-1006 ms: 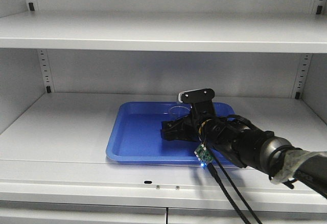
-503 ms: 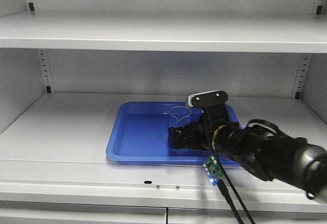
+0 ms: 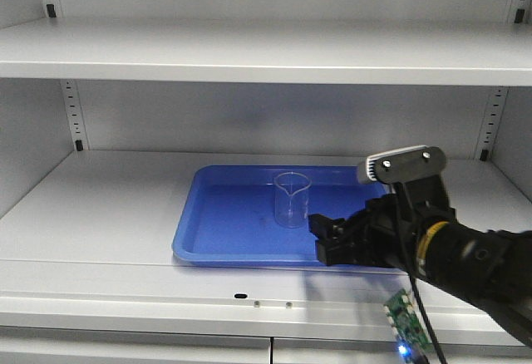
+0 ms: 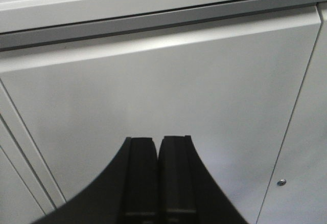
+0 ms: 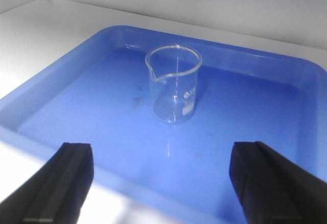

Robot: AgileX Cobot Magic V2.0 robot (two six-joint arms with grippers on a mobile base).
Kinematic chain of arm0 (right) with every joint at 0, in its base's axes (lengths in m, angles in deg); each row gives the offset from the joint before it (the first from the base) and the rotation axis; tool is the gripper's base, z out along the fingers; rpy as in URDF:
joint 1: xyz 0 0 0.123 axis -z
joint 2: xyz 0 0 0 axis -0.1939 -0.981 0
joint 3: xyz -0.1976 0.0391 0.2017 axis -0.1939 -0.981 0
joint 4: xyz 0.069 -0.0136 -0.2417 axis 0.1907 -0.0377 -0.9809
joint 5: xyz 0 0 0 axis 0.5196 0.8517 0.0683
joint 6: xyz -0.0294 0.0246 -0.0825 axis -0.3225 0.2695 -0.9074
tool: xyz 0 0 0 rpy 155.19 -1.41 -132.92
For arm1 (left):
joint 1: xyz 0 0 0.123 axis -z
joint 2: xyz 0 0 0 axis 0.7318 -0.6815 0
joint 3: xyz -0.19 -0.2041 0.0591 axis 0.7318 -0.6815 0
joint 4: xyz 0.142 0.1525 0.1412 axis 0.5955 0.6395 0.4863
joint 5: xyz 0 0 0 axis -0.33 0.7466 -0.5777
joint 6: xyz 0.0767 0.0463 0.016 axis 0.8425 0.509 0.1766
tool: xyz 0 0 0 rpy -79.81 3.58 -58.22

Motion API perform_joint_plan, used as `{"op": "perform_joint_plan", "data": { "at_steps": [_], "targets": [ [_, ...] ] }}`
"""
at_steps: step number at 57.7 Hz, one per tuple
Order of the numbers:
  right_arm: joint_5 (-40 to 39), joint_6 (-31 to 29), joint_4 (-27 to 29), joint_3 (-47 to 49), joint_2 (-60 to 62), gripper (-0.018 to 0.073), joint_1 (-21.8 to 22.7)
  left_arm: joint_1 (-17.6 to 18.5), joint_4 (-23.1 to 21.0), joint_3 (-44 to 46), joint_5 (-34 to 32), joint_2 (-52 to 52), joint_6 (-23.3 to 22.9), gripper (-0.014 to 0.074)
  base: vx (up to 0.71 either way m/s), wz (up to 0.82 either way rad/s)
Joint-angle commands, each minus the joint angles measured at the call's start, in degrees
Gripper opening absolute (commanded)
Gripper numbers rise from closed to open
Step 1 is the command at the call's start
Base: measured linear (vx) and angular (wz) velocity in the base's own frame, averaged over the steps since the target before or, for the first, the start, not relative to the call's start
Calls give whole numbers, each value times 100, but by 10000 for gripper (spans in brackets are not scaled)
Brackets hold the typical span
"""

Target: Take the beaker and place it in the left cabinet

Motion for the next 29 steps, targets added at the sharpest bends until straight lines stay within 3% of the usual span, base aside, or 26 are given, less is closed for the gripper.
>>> {"op": "perform_joint_plan", "data": {
  "at_steps": [1, 29],
  "targets": [
    [-259, -23, -38, -25, 372, 587, 15, 32, -57, 107, -468, 59, -7, -6, 0, 0],
    [-120, -23, -38, -108, 334, 587, 15, 32, -57, 107, -468, 59, -7, -6, 0, 0]
  ]
}}
